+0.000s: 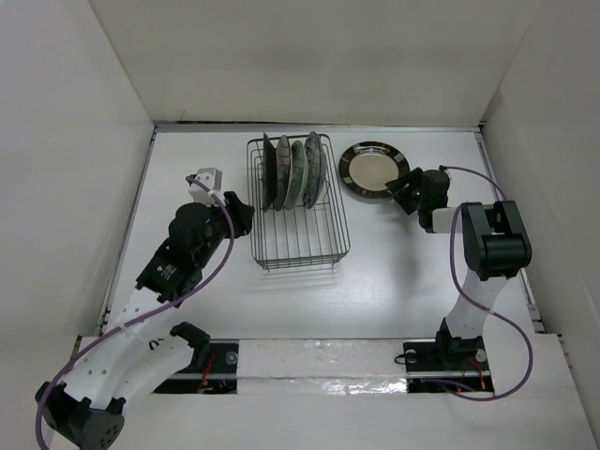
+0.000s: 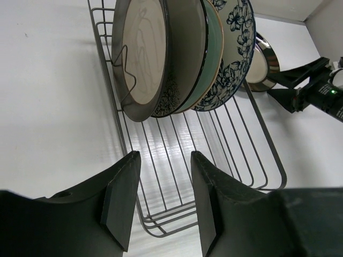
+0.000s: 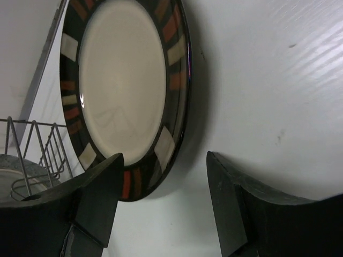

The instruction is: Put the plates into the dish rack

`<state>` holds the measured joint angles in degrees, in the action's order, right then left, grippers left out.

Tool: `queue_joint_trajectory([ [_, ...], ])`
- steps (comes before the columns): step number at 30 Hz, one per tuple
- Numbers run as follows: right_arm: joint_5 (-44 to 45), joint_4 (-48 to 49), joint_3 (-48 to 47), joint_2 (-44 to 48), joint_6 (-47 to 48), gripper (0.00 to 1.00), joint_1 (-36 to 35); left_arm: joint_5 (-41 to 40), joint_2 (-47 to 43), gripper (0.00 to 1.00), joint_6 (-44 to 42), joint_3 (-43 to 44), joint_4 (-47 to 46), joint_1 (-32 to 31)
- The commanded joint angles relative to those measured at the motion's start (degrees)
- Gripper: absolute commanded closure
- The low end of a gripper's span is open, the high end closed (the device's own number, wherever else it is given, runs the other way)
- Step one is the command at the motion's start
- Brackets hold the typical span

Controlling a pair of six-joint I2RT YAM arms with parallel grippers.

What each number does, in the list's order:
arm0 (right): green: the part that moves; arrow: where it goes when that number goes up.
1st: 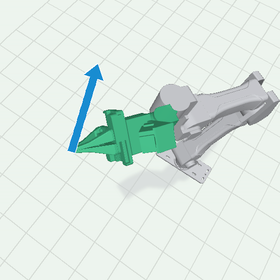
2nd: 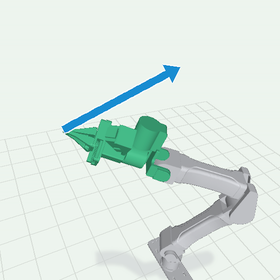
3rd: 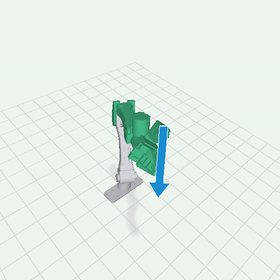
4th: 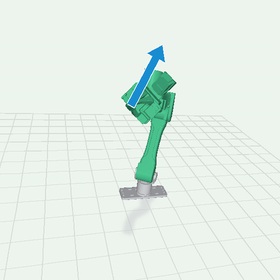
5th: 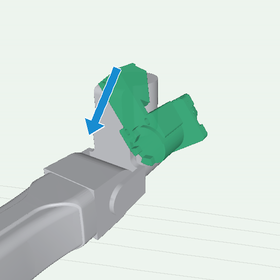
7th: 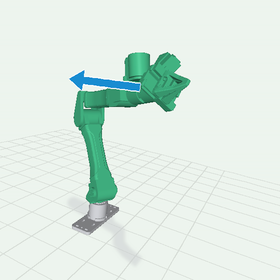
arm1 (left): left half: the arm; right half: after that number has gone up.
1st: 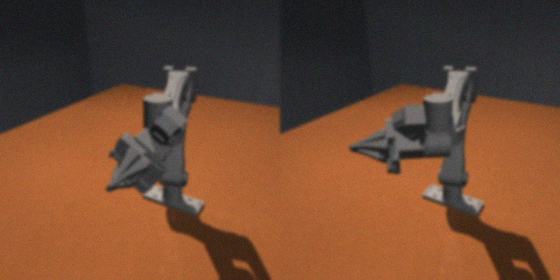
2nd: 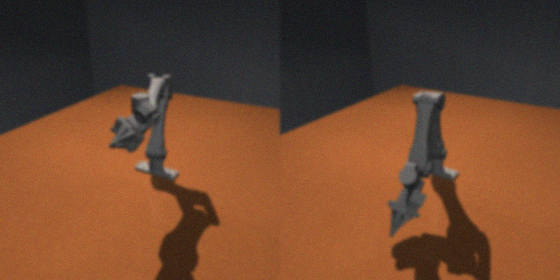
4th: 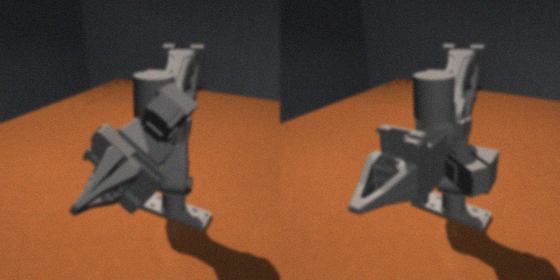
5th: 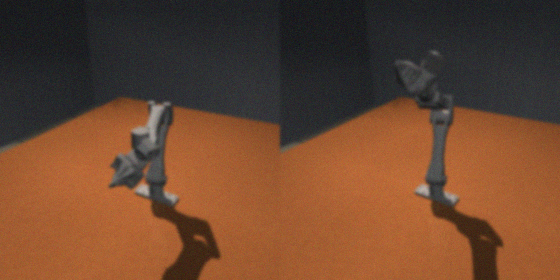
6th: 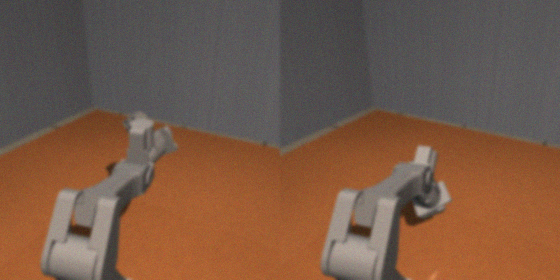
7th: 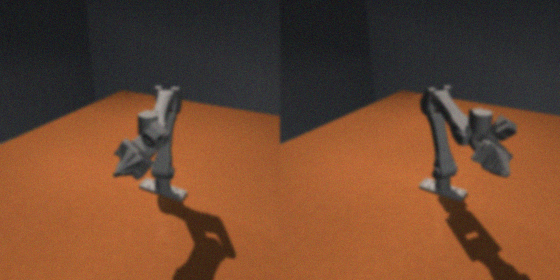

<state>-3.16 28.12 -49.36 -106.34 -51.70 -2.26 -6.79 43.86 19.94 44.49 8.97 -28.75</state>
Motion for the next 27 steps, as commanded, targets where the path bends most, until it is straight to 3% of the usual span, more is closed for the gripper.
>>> queue_joint_trajectory([
  [1, -5.63, 7.65, -3.72, -3.33, -5.07, 0.35, 0.24, -1.82, -0.96, 0.61, -0.78, -0.10, -2.47, 0.19],
  [9, -10.11, 12.75, -7.06, -11.33, -13.49, 0.45, 0.94, -2.18, -1.76, 0.63, -0.96, -0.19, -2.21, 0.19],
  [12, -11.95, 17.65, -6.36, -13.53, -18.59, 0.58, 1.47, -2.44, -2.19, 0.64, -1.05, -0.19, -2.55, 0.19],
  [13, -12.39, 18.89, -6.18, -15.02, -19.48, 0.73, 1.47, -2.53, -2.28, 0.64, -1.13, -0.19, -2.64, 0.19],
  [17, -11.17, 22.07, -4.96, -14.60, -20.98, 0.99, 1.47, -2.44, -2.46, 0.65, -1.13, -0.19, -2.56, 0.19],
  [22, -6.34, 22.41, -0.39, -8.19, -17.73, 1.00, 0.86, -2.18, -2.20, 0.65, -1.13, -0.19, -2.47, 0.19],
  [27, 0.33, 18.83, 2.17, 5.58, -8.89, 1.00, 0.86, -1.92, -2.11, 0.65, -1.05, -0.37, -2.73, 0.19],
])
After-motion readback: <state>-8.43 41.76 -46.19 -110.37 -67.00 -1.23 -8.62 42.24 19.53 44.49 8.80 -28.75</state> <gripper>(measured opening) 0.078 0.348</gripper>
